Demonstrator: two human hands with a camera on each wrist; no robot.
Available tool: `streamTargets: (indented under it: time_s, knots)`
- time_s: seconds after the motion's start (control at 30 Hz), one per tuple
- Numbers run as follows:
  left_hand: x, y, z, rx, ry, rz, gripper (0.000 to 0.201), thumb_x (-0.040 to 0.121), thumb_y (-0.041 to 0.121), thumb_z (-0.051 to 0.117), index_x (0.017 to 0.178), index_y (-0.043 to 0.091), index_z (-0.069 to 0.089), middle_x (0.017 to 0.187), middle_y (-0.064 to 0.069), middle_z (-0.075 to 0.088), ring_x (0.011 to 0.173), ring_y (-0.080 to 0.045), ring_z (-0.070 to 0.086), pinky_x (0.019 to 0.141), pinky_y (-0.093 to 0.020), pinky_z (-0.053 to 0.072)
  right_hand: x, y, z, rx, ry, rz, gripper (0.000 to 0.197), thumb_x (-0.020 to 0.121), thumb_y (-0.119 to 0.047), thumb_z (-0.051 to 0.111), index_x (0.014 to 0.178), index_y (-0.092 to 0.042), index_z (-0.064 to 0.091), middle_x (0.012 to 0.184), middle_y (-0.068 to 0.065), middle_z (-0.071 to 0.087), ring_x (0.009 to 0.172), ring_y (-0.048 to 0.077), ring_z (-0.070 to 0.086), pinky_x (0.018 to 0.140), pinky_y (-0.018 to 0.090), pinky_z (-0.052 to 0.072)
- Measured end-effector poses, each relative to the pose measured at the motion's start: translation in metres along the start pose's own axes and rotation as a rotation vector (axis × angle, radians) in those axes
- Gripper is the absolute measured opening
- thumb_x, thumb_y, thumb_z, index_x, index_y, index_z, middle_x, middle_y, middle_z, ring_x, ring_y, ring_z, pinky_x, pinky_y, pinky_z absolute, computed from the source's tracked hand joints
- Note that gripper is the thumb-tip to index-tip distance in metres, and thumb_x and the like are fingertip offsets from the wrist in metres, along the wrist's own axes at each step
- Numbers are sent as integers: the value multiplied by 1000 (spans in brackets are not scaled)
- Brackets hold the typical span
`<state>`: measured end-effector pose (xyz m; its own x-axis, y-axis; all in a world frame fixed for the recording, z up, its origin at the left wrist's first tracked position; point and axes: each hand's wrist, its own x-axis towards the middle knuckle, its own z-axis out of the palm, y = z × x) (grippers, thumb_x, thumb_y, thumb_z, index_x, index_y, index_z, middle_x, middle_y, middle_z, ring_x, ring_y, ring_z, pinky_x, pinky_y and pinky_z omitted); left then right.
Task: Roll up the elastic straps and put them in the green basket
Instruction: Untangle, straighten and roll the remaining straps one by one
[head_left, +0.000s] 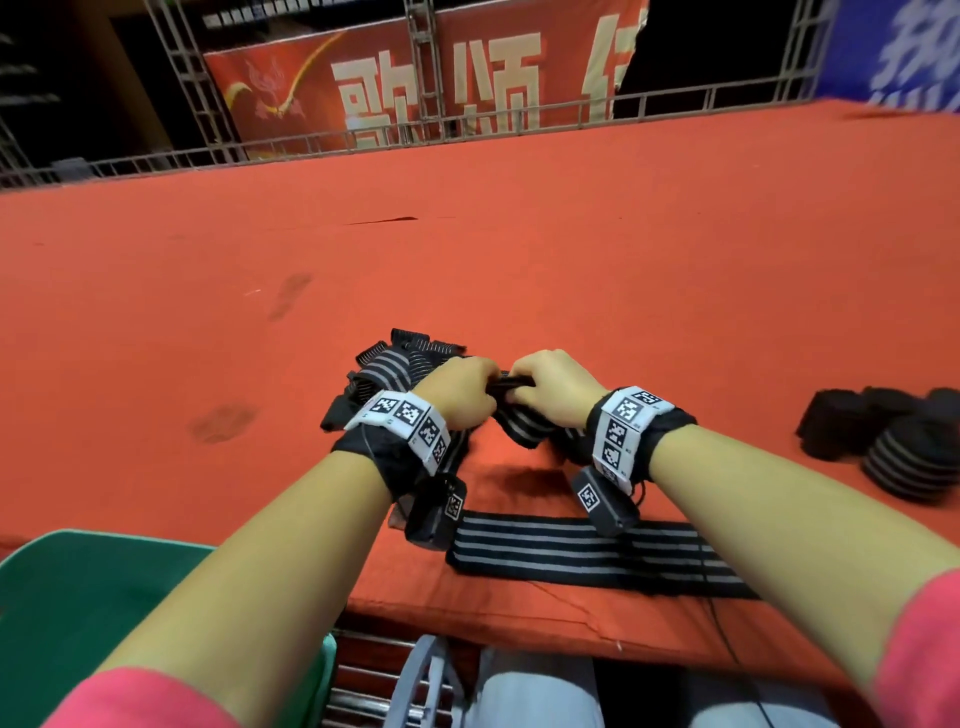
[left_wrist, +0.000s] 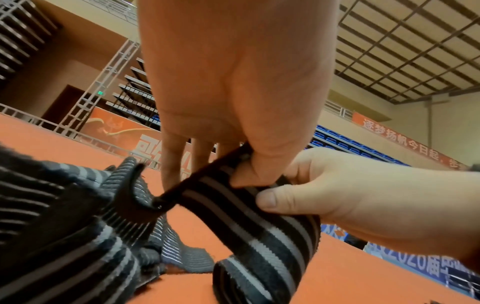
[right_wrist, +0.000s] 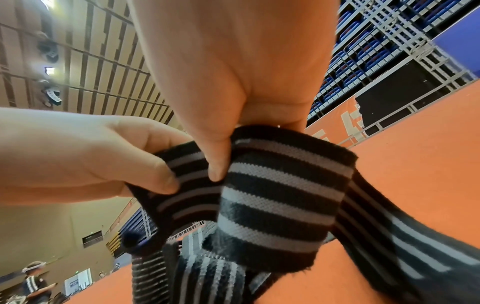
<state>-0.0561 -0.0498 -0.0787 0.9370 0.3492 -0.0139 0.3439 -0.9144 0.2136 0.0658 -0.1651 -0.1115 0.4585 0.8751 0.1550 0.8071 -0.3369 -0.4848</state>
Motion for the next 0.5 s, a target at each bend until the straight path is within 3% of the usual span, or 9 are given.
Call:
streamTargets:
  time_s: [0.07,0.17,0.3,0.43,0.5]
  knots:
    - [4,5,2,13,26,18,8,92,19,56,96,14,61,99,-12,67,97,-33,61,77,-36,46,-5,5,-6,16,19,-8,14,87,-26,68,83,-13,67,81,8,67,79,29,58,68,39,47]
    - [8,13,-1,34,110,24,17,98,24,52,93,12,63,98,-13,68,96,-35,60,80,-39,48,-15,13,-13,82,-10,-11,20,82,-28,75,76,-18,59,74,-1,62,70,18,56,58,29,39]
    - [10,15,-13,7,257,17,18,98,25,50,100,16,65,97,-11,69,92,-35,62,80,-44,52,-21,31,-17,123,-52,37,30,69,-21,83,92,-16,65,86,-3,70,79,13,65,64,26,49]
    - [8,11,-27,-94,433,-11,17,99,23,49,99,15,64,93,-10,68,88,-35,61,77,-44,51,-21,52,-16,132,-22,134,32,70,-13,82,100,-16,72,93,-1,74,87,15,68,76,30,54]
    - [4,10,-33,-139,530,-10,18,99,20,49,94,9,62,88,-11,66,83,-34,59,74,-44,49,-22,59,-14,122,-22,162,29,69,-12,81,97,-17,74,91,0,75,85,17,69,75,32,55]
